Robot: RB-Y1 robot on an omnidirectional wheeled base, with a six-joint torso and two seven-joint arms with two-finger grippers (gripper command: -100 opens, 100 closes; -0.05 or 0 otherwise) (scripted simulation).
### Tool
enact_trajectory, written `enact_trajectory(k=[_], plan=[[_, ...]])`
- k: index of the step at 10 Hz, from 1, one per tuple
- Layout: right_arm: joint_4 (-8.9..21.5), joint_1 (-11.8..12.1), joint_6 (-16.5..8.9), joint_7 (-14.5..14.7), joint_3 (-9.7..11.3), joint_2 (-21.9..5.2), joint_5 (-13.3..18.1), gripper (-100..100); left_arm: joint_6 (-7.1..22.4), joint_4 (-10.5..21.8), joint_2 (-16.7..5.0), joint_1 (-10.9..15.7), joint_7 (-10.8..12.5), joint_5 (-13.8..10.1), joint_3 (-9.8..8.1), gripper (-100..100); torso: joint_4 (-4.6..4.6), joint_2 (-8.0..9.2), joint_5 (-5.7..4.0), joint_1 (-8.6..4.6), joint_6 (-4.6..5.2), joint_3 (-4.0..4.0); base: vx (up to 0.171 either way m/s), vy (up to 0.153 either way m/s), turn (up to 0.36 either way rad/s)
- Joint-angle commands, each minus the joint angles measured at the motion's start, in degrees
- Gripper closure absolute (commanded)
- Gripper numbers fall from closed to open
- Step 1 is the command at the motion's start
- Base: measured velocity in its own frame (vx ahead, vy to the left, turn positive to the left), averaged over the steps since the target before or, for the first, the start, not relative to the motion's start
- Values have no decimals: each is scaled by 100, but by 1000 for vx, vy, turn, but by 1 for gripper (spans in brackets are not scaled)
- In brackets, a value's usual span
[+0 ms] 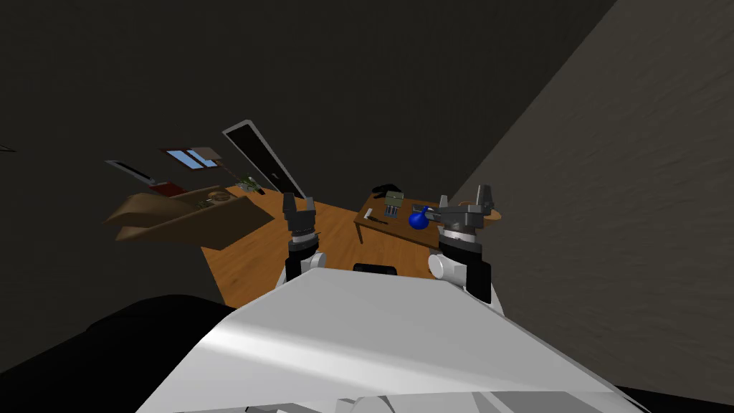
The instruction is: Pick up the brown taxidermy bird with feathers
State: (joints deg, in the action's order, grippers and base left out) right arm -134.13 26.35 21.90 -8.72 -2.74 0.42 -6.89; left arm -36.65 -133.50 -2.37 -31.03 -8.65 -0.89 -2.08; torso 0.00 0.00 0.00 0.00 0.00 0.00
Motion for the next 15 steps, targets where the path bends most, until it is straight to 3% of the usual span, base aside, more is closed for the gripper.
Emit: enact_trajectory(k=[1, 5, 8, 9, 12, 13, 15], plan=[[54, -17, 15, 7, 55, -193, 13, -100, 0, 0, 0, 0, 0, 0, 0, 0, 0, 0, 0, 0, 0, 0, -21, 8, 39], [354, -178, 93, 48, 295, -883, 76, -100, 0, 0, 0, 1, 0, 0, 0, 0, 5, 25, 2, 11, -1, 14, -61, 29, 78], [753, -367, 181, 110, 598, -1405, 165, -100, 0, 0, 0, 1, 0, 0, 1, 0, 6, 25, 3, 12, -1, 14, -66, 37, 130], [753, -367, 181, 110, 598, -1450, 165, -100, 0, 0, 0, 1, 0, 0, 1, 0, 5, 23, 3, 12, -2, 13, -42, 24, 69], [1263, -570, 291, 207, 1016, -1997, 301, -100, 0, 0, 0, 1, 0, 0, 1, 0, 4, 20, 3, 14, -2, 11, -61, 43, 152], [1271, -570, 291, 207, 1016, -2014, 301, -100, 0, 0, 0, 1, 0, 0, 1, 0, 6, 26, 4, 17, -2, 15, -67, 43, 85], [1658, -702, 364, 298, 1343, -2382, 422, -100, 0, 0, 0, 1, 0, 0, 0, 0, 6, 25, 3, 15, -1, 14, -63, 55, 195]])
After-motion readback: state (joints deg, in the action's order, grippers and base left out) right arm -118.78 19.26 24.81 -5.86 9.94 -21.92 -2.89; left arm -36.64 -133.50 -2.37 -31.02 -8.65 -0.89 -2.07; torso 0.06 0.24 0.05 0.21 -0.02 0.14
